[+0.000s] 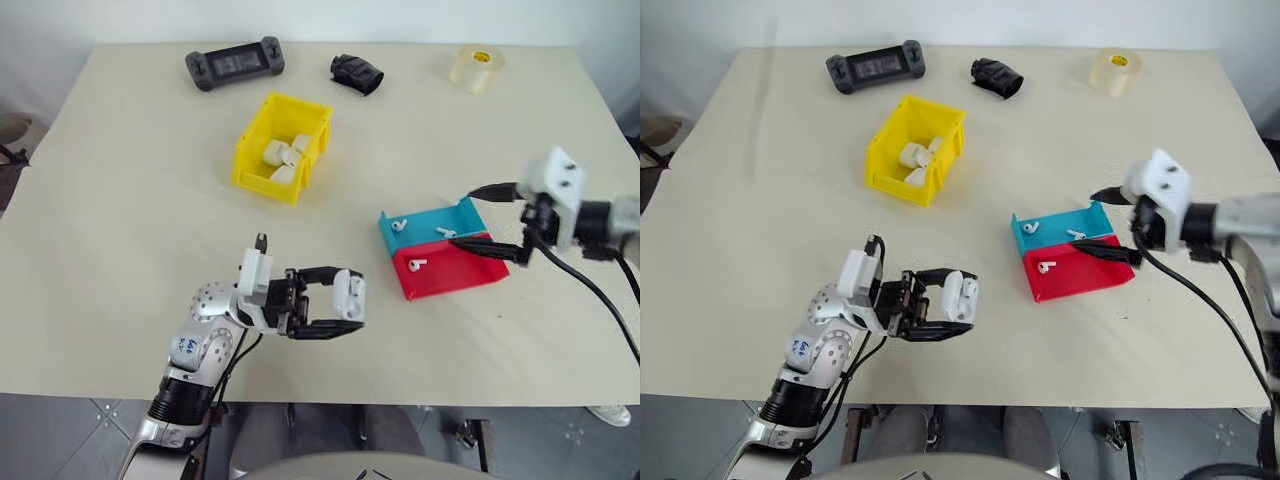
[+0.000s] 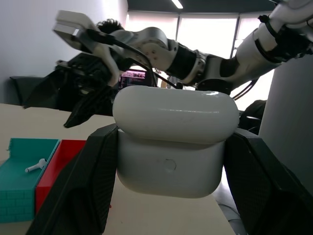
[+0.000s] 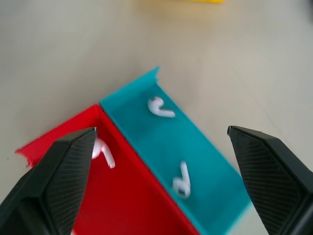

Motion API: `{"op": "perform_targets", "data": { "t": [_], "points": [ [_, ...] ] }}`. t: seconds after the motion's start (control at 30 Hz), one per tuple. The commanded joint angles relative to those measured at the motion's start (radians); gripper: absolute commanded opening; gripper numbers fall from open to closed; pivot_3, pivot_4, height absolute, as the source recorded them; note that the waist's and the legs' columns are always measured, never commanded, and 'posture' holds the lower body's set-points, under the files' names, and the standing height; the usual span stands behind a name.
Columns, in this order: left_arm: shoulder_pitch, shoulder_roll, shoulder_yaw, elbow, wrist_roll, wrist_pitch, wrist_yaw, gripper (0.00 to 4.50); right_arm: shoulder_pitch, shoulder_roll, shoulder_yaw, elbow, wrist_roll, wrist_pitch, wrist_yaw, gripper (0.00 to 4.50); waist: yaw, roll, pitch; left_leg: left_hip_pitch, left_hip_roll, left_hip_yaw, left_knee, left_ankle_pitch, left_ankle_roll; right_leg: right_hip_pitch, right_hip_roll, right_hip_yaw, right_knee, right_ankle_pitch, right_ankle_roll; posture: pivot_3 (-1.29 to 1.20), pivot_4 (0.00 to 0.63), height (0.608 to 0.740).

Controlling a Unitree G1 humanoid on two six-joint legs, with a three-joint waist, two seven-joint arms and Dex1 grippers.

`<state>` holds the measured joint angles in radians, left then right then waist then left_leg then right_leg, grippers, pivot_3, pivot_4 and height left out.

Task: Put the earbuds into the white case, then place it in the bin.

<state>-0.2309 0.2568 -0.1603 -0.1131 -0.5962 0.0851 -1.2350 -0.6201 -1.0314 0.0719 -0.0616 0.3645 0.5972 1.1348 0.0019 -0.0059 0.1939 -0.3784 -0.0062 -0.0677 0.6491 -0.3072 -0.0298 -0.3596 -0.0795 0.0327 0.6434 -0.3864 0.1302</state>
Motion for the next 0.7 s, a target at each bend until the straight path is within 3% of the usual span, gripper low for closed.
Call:
{"op": "perform_targets", "data": {
  "t": [0.03, 0.1, 0.27, 0.5, 0.7],
  "points": [
    [0.005, -0.005, -0.009, -0.036, 0.007, -0.022, 0.004, 2.81, -0.152, 0.047, 0.124, 0.102, -0.116, 0.003, 0.029, 4.48, 0.006, 0.000, 0.000, -0.001, 0.000, -0.001, 0.000, 0.000, 0.000, -0.001, 0.000, 0.000, 0.000, 0.000, 0.000, 0.00, 0.150, 0.740],
    [0.006, -0.009, -0.011, -0.034, 0.012, -0.026, 0.008, 2.81, -0.253, 0.099, 0.196, 0.191, -0.189, -0.046, 0.039, 4.48, -0.002, 0.000, 0.000, -0.006, -0.001, -0.001, 0.001, 0.000, 0.000, -0.004, 0.000, -0.001, -0.001, 0.000, 0.001, 0.00, 0.150, 0.740],
    [0.002, -0.018, -0.010, -0.033, 0.015, -0.028, 0.026, 2.81, -0.384, 0.189, 0.350, 0.485, -0.410, -0.407, 0.073, 4.48, -0.004, 0.000, 0.000, -0.013, -0.002, 0.002, 0.003, 0.000, -0.001, -0.016, 0.000, -0.001, 0.005, 0.001, 0.002, 0.00, 0.150, 0.740],
    [0.000, -0.007, 0.003, -0.037, 0.009, -0.025, 0.045, 2.81, -0.491, 0.294, 0.391, 0.783, -0.522, -0.709, 0.129, 4.48, -0.011, 0.000, 0.000, -0.014, -0.002, 0.002, 0.005, 0.000, -0.001, -0.017, 0.000, -0.001, 0.008, 0.001, 0.002, 0.00, 0.150, 0.740],
    [0.003, -0.003, 0.011, -0.043, 0.009, -0.025, 0.057, 2.81, -0.517, 0.355, 0.370, 0.831, -0.521, -0.761, 0.219, 4.48, -0.024, 0.000, 0.000, -0.013, -0.001, 0.002, 0.010, 0.000, -0.001, -0.017, 0.000, -0.001, 0.011, 0.001, 0.002, 0.00, 0.150, 0.740]
  ]
}}
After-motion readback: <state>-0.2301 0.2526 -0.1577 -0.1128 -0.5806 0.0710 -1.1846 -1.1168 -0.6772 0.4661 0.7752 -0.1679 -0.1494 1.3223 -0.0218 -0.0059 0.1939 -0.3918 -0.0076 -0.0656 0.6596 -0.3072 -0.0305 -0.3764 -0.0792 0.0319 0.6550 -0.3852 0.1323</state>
